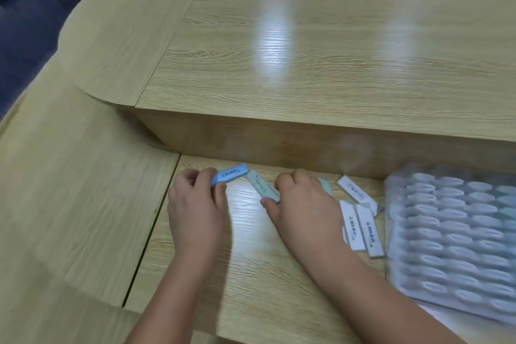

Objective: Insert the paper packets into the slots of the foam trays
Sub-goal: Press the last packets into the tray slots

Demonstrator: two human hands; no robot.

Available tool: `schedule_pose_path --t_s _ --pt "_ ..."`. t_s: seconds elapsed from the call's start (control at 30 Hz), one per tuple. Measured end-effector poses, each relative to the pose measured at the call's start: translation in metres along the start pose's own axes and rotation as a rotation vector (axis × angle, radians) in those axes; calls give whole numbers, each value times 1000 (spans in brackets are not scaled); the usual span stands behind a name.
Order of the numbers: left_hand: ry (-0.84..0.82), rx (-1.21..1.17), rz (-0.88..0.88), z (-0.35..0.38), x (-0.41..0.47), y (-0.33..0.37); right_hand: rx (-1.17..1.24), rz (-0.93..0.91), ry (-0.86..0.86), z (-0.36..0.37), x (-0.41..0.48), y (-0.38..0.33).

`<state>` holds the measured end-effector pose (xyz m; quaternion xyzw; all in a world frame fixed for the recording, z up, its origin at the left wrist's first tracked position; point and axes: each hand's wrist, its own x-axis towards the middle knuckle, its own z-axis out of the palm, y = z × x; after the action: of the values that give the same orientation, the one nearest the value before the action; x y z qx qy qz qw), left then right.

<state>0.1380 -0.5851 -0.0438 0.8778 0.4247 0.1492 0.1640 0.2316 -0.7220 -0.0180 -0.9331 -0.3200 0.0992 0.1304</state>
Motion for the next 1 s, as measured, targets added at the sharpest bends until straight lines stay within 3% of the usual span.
schedule_pose_path --t_s 0.2,0.33,0.53,0.73,0.87,0.93,1.0 --pt "-16 -338 -134 -5 -4 -4 39 18 19 -13 -14 1" --pt "11 -506 -141 -22 -29 15 249 -67 37 -49 -47 17" --pt "-52 -730 108 -50 -81 124 460 -110 371 -108 -137 95" --pt "-201 -668 439 -44 -124 230 489 84 524 -146 -189 203" --pt "-269 -646 503 -26 -151 279 525 208 477 -157 -209 266" --pt "-274 -617 589 -18 -161 297 390 201 396 -152 -234 286" --pt "-274 -559 703 -9 -169 311 417 181 284 -148 -238 307"
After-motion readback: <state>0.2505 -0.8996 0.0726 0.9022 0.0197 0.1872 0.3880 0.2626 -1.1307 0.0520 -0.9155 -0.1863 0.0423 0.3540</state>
